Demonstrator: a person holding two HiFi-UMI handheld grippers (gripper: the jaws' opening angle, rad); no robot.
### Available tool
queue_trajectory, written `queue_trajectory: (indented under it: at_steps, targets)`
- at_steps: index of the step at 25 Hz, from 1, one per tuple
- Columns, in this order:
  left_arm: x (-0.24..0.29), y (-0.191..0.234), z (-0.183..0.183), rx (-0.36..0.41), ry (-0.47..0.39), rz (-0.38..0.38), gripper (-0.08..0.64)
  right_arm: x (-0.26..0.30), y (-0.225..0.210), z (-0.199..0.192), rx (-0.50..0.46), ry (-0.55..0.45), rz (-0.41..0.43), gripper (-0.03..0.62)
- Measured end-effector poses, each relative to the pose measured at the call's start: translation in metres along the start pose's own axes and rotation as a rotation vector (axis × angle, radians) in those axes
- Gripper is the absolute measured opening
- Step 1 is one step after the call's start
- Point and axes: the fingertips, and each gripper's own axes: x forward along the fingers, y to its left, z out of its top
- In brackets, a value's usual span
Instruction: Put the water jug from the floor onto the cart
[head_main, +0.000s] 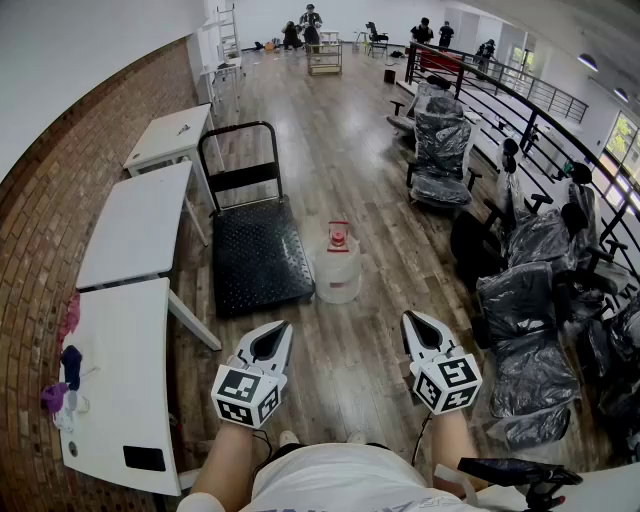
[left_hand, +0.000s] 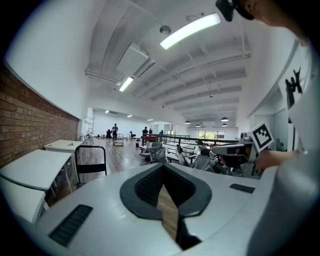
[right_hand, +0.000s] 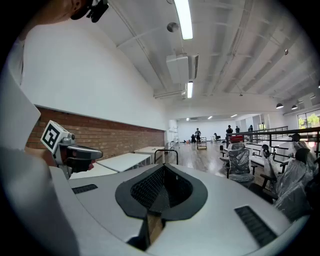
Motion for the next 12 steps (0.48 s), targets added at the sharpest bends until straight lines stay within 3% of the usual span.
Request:
queue_trajectory:
  at_steps: [6,12]
  targets:
    - [0.019,-0.038,-0.003,0.029,0.027,0.002,0.0,-0.015,-0.034,-0.013,0.016,0.01,0.008,0.005]
    - [0.019,-0.051,-0.012,0.052,0.064,0.051,0.0,-0.016,-0.037,-0.035,-0.007,0.034,0.078,0.005]
